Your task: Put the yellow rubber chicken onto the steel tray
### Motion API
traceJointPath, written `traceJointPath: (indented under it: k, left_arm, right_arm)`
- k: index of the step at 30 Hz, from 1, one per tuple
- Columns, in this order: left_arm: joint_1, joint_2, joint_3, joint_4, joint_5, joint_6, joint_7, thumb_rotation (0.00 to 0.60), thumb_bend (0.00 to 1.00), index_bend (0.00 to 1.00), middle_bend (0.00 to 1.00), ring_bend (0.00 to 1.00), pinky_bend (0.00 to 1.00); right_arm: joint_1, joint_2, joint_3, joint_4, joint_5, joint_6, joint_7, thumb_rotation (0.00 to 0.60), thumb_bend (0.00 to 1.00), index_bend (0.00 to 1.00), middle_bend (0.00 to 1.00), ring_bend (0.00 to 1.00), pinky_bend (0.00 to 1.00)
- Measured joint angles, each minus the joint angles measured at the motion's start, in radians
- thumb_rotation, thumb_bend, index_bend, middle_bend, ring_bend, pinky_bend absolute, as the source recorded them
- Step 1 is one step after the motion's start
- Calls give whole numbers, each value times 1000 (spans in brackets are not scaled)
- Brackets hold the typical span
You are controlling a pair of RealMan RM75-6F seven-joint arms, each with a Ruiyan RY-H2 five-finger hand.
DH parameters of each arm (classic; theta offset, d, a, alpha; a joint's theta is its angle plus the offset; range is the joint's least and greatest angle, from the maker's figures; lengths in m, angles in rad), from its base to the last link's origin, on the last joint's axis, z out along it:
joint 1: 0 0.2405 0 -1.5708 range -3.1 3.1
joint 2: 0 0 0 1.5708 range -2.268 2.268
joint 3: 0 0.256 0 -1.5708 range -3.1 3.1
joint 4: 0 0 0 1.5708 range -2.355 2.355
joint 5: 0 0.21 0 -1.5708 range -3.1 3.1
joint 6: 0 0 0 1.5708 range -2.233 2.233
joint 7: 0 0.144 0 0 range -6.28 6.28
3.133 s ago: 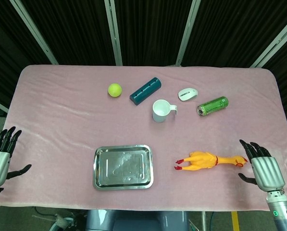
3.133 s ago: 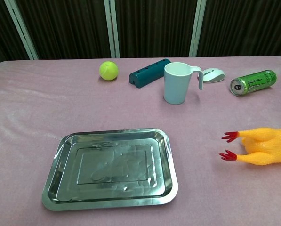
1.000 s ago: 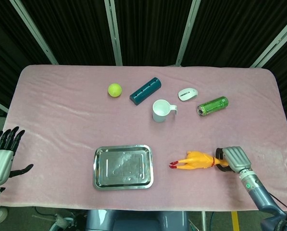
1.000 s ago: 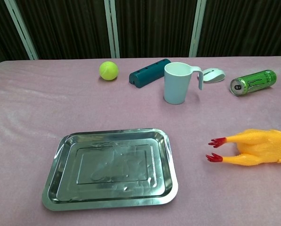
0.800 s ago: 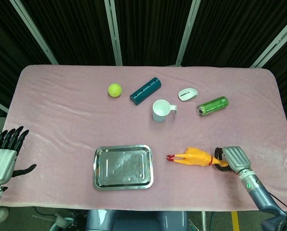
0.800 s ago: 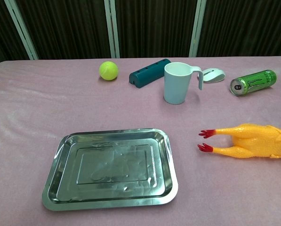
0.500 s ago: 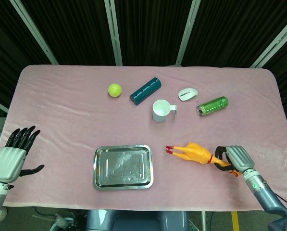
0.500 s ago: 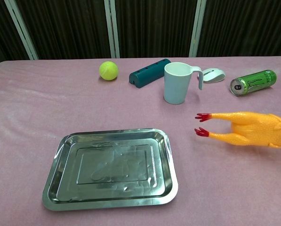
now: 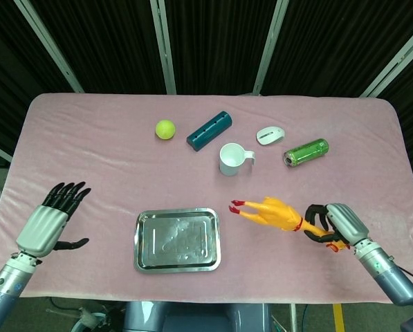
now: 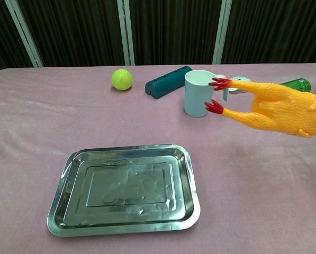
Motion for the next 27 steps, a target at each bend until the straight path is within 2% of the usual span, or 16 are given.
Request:
traceJointPath:
  k: [4,9,14,17,22,27]
  left_arm:
    - [-61,-6,-32,-82,1,-51,9,600,0,47,35,0,0]
    - [-130,-39,-71,-164,-39,-126,81,600,0,63,49,15,0]
    - [-199,-93,-108,-225,-127,-205,160,600,21,95,93,80,43]
    - [-239,-140,-126,-247,-200,-235,252,600,55,112,119,113,77]
    - [-296,-224,-150,-269,-330,-255,394,600,86,149,163,161,141]
    - [-339,-301,-167,-279,-446,-234,518,600,86,156,169,165,146]
  right_arm:
    - [39,-7,4,-35,-24,-8,-24,600,781,1000,782,751,873]
    - [85,-34,14,-78,-36,-38,-84,600,781,1000,782,751,873]
    - [117,-61,30,-111,-21,-74,-148,600,781,1000,782,751,874]
    - [135,-79,42,-129,-1,-98,-195,600,781,1000,782,751,874]
    - [165,-112,62,-155,31,-134,-270,600,781,1000,782,751,874]
    - [185,-146,84,-175,75,-156,-352,600,782,1000,782,752,874]
